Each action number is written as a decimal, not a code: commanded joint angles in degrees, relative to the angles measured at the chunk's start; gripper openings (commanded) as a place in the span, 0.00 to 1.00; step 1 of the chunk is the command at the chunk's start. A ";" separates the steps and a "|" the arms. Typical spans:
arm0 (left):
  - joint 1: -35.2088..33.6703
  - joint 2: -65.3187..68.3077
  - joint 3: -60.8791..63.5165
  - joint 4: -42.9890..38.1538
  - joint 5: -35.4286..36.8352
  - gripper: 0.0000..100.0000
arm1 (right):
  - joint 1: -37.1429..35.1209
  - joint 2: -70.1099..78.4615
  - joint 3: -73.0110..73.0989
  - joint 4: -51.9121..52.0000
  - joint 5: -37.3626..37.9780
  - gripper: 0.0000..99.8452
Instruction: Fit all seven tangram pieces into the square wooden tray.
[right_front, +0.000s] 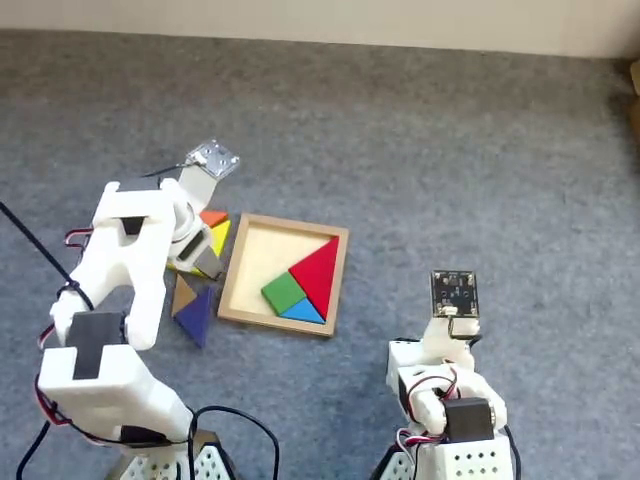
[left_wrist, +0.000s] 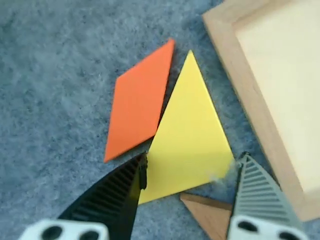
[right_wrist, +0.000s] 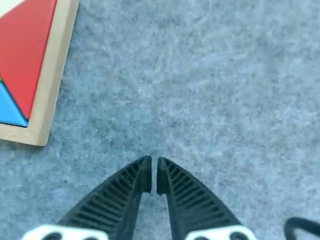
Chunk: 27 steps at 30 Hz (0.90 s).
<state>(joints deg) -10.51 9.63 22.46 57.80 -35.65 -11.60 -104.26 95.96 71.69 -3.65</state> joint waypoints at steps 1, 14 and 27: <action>-0.75 -0.22 -2.51 -0.53 -0.53 0.30 | 0.75 -1.98 7.87 0.40 -0.35 0.03; -0.40 12.09 -16.48 10.11 -2.90 0.31 | 0.75 -1.98 7.87 0.40 -0.35 0.03; -0.13 15.78 -21.49 16.35 -2.99 0.16 | 0.75 -1.98 7.87 0.40 -0.35 0.03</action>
<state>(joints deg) -10.33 25.36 3.30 70.99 -38.11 -11.60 -104.26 95.96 71.69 -3.65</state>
